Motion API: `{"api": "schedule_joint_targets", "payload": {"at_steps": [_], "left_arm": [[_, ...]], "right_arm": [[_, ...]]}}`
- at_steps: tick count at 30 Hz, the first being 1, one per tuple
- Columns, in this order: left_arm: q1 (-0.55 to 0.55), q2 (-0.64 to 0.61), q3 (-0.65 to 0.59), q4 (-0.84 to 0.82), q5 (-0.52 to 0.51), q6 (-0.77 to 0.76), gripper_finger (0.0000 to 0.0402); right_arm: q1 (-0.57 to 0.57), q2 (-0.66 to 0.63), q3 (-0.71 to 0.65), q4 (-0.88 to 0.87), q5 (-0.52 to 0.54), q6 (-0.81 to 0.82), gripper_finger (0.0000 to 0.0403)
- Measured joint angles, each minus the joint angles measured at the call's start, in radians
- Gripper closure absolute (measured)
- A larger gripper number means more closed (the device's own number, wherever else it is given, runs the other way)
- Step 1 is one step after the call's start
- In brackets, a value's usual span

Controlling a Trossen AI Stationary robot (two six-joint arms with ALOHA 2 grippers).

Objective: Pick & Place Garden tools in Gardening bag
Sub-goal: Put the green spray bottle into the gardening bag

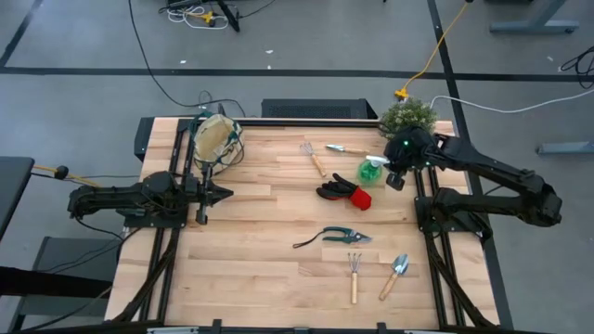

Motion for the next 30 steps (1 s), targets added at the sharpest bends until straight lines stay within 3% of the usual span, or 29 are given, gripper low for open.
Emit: {"api": "schedule_joint_targets", "payload": {"at_steps": [8, 20, 30], "left_arm": [[0.0, 0.0, 0.0, 0.0, 0.0, 0.0, 0.0381], [0.0, 0.0, 0.0, 0.0, 0.0, 0.0, 0.0381], [0.0, 0.0, 0.0, 0.0, 0.0, 0.0, 0.0381]], "right_arm": [[0.0, 0.007, 0.182, -0.096, -0.001, -0.001, 0.0348], [0.001, 0.137, 0.487, -0.295, -0.018, 0.011, 0.035], [0.075, 0.208, 0.565, -0.298, -0.054, 0.001, 0.0348]]}}
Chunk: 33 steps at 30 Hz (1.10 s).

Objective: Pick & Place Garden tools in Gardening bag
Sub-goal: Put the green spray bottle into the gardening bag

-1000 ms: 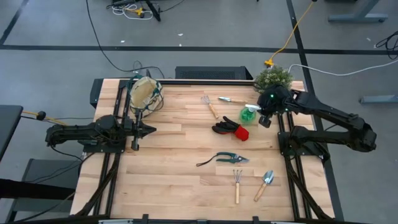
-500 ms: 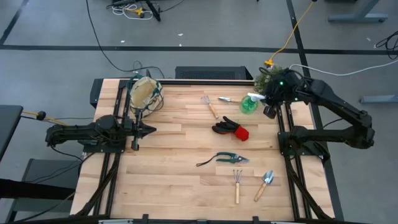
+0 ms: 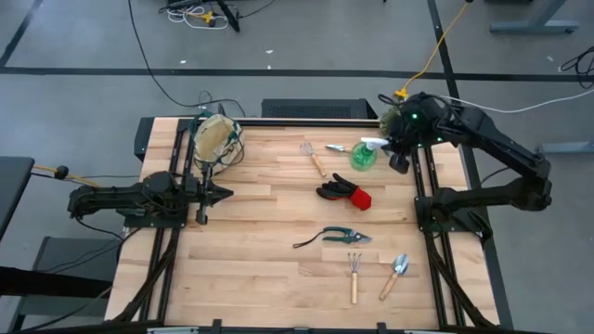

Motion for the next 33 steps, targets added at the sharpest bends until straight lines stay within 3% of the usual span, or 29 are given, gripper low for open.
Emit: {"api": "schedule_joint_targets", "payload": {"at_steps": [12, 33], "left_arm": [[0.0, 0.0, 0.0, 0.0, 0.0, 0.0, 0.0381], [0.0, 0.0, 0.0, 0.0, 0.0, 0.0, 0.0381]], "right_arm": [[0.167, 0.112, 0.02, 0.065, -0.078, -0.004, 0.0348], [0.333, 0.365, 0.317, 0.06, -0.076, -0.024, 0.0348]]}}
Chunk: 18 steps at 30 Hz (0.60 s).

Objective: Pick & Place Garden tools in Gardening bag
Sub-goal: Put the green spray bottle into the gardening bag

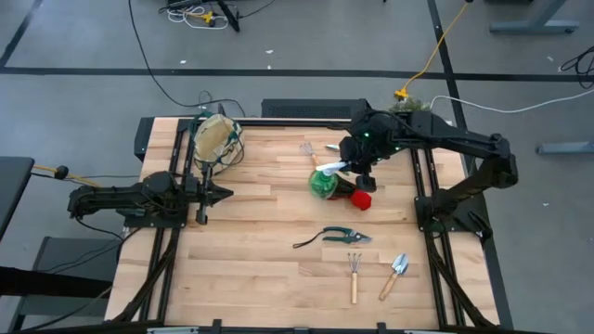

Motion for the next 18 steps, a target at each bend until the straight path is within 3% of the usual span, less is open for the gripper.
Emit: {"api": "schedule_joint_targets", "payload": {"at_steps": [18], "left_arm": [[0.0, 0.0, 0.0, 0.0, 0.0, 0.0, 0.0381]], "right_arm": [[0.014, 0.241, 0.316, -0.02, 0.001, 0.006, 0.0348]]}}
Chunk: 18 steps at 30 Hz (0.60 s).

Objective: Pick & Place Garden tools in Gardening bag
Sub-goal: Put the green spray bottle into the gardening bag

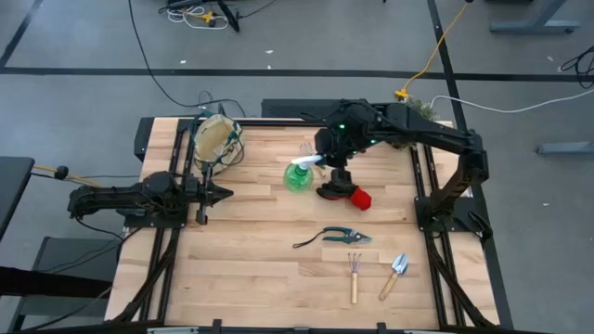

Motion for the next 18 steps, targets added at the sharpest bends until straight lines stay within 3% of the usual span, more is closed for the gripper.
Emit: {"api": "schedule_joint_targets", "payload": {"at_steps": [9, 18], "left_arm": [[0.0, 0.0, 0.0, 0.0, 0.0, 0.0, 0.0381], [0.0, 0.0, 0.0, 0.0, 0.0, 0.0, 0.0381]], "right_arm": [[0.0, 0.117, 0.1, 0.006, 0.0, -0.024, 0.0348], [0.0, 0.176, 0.109, 0.018, 0.0, -0.023, 0.0348]]}}
